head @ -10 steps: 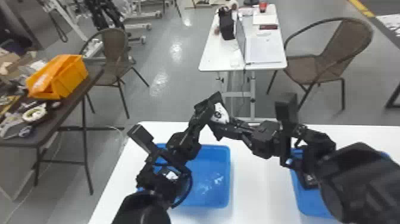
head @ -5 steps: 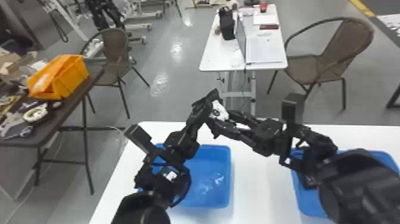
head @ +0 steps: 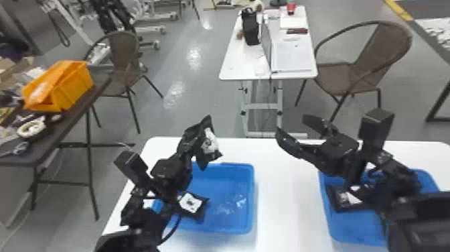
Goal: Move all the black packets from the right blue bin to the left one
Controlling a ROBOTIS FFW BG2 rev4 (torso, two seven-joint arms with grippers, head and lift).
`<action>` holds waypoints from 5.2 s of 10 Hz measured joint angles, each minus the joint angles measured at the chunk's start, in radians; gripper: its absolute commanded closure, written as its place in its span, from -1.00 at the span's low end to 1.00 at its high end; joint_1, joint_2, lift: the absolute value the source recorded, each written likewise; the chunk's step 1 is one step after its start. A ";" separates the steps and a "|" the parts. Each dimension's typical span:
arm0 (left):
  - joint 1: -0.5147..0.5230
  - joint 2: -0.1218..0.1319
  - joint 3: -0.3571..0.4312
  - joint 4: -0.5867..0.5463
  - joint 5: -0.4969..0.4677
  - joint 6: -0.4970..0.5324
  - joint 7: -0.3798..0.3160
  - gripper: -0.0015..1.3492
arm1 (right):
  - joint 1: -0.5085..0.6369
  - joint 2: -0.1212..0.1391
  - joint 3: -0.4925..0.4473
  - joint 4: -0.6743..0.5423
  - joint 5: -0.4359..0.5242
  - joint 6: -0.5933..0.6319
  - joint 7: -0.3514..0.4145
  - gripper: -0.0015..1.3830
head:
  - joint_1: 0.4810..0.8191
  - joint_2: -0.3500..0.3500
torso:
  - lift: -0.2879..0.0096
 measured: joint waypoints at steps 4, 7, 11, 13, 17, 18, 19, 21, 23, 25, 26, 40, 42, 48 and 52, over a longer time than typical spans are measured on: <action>0.059 0.000 0.066 0.088 -0.215 -0.159 0.047 0.49 | 0.077 0.003 -0.085 -0.042 0.023 0.022 -0.013 -0.58 | 0.27 0.55 | 0.94; 0.058 0.000 0.069 0.103 -0.192 -0.182 0.048 -0.89 | 0.096 0.003 -0.113 -0.059 0.053 0.041 -0.018 -0.58 | 0.27 0.52 | 0.94; 0.055 0.000 0.046 0.100 -0.142 -0.205 0.048 -0.84 | 0.198 0.003 -0.243 -0.105 0.138 0.122 -0.065 -0.57 | 0.27 0.26 | 0.94; 0.055 0.000 0.044 0.099 -0.128 -0.207 0.048 -0.84 | 0.263 0.003 -0.309 -0.105 0.158 0.143 -0.108 -0.57 | 0.27 0.12 | 0.94; 0.059 0.000 0.042 0.099 -0.107 -0.207 0.048 -0.83 | 0.303 0.008 -0.420 -0.031 0.190 0.216 -0.129 -0.57 | 0.27 -0.13 | 0.94; 0.060 0.000 0.043 0.099 -0.106 -0.209 0.048 -0.83 | 0.303 0.012 -0.439 -0.002 0.199 0.217 -0.130 -0.57 | 0.27 -0.17 | 0.94; 0.062 0.000 0.043 0.099 -0.104 -0.209 0.048 -0.83 | 0.298 0.014 -0.452 0.024 0.201 0.225 -0.131 -0.57 | 0.27 -0.20 | 0.94; 0.065 0.000 0.044 0.099 -0.103 -0.209 0.048 -0.83 | 0.261 0.014 -0.464 0.073 0.211 0.244 -0.131 -0.57 | 0.27 -0.23 | 0.94; 0.065 0.000 0.043 0.099 -0.104 -0.210 0.048 -0.83 | 0.203 0.008 -0.466 0.151 0.248 0.246 -0.130 -0.57 | 0.27 -0.25 | 0.94; 0.066 0.000 0.044 0.099 -0.102 -0.210 0.048 -0.83 | 0.167 0.007 -0.465 0.220 0.249 0.232 -0.130 -0.58 | 0.27 -0.25 | 0.94; 0.066 0.000 0.044 0.099 -0.101 -0.211 0.048 -0.83 | 0.154 0.008 -0.463 0.247 0.244 0.229 -0.130 -0.58 | 0.27 -0.25 | 0.94; 0.072 0.000 0.052 0.101 -0.103 -0.199 0.048 -0.83 | 0.111 0.026 -0.432 0.249 0.139 0.218 -0.191 -0.37 | 0.27 -0.14 | 0.94; 0.071 0.000 0.051 0.101 -0.103 -0.199 0.048 -0.83 | 0.117 0.017 -0.415 0.193 0.142 0.236 -0.198 -0.89 | 0.27 -0.14 | 0.94; 0.070 0.000 0.046 0.102 -0.099 -0.198 0.048 -0.83 | 0.073 0.023 -0.377 0.142 0.092 0.441 -0.441 -0.60 | 0.27 -0.19 | 0.94; 0.070 0.000 0.046 0.105 -0.092 -0.202 0.048 -0.83 | 0.048 0.022 -0.365 0.216 0.041 0.476 -0.492 -0.60 | 0.27 -0.17 | 0.94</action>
